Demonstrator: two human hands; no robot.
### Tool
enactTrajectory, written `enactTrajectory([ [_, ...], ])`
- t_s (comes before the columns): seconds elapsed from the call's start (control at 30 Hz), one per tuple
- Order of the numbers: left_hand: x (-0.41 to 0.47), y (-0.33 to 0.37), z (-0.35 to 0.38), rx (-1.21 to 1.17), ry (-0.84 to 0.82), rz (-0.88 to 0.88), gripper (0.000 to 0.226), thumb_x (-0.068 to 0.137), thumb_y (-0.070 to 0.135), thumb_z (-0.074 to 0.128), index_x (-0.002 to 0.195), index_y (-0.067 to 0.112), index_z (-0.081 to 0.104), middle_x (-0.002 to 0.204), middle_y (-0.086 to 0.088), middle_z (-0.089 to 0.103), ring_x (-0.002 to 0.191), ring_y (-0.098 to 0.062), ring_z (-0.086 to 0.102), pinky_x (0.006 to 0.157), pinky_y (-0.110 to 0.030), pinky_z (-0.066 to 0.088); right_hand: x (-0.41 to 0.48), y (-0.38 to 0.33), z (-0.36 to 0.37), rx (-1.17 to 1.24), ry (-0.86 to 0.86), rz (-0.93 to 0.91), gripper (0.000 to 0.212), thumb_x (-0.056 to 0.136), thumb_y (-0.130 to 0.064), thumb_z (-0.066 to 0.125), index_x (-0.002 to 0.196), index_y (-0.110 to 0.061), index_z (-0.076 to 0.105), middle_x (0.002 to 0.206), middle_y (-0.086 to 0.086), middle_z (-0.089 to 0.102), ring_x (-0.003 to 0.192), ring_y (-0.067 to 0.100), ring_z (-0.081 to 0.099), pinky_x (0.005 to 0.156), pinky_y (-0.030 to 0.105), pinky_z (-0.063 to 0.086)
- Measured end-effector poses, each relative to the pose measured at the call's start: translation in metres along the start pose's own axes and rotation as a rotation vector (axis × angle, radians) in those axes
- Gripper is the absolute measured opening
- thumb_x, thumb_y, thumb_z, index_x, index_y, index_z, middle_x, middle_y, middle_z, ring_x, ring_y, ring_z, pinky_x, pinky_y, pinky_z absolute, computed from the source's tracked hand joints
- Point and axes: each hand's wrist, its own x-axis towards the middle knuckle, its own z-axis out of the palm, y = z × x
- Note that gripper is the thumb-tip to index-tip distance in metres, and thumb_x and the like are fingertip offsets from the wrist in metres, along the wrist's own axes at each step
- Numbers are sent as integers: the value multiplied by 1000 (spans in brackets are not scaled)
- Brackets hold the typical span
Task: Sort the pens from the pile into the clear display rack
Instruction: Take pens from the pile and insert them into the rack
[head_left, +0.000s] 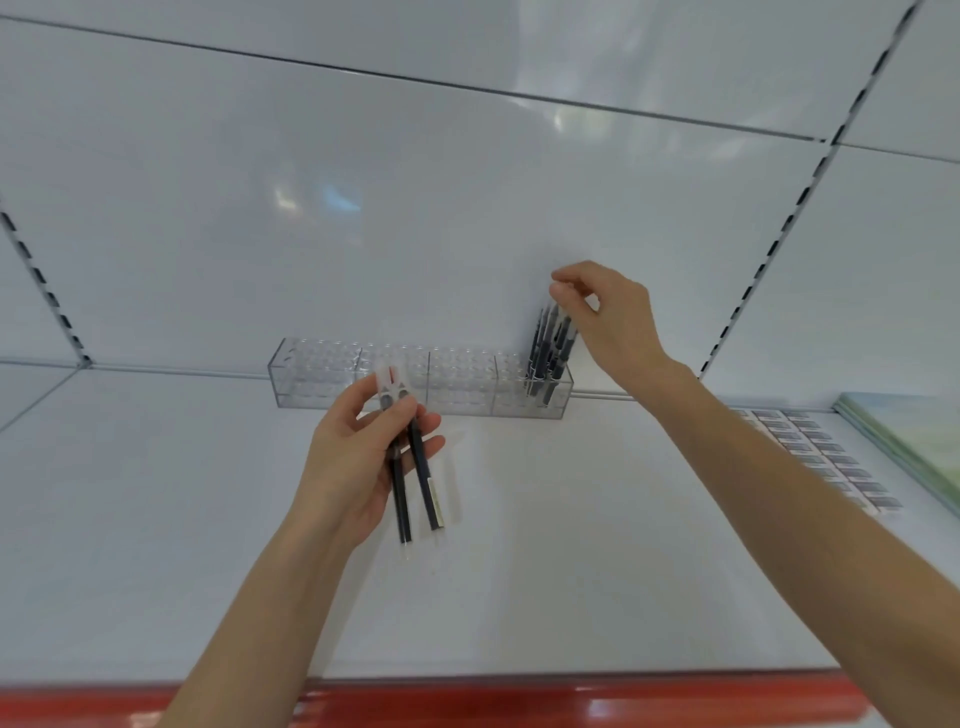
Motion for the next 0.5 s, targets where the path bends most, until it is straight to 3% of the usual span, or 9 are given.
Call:
enactTrajectory([
  [0.17,0,2,-1,-42,-10,-23,24,88,-1,54,110,8,55,81,-14,62,67,-18,70,65,-33,60,2,5,0,-186,-76,-56,21,91,-18,55,103,-8,67,99,11,67,99,26,55,86,28,37],
  [0.37,-2,3,-1,-52,-72,-48,13,88,3,54,100,5,59,80,-9,72,74,-17,71,68,-32,59,5,-6,-3,-286,-123,-59,26,91,-21,53,113,-11,61,103,5,66,105,26,53,88,37,41],
  [0.43,-5,4,0,-48,-105,-42,11,87,3,54,96,3,60,78,-6,73,73,-15,71,64,-27,59,1,-13,-6,-301,-47,-65,29,90,-25,55,115,-12,59,110,5,63,110,25,50,91,31,37],
  [0.5,-7,4,1,-52,-125,-24,9,86,3,54,94,4,59,76,-5,73,71,-14,71,63,-25,58,-8,-30,-10,-117,35,-73,19,89,-24,57,103,-13,64,103,0,65,100,14,54,84,16,36],
])
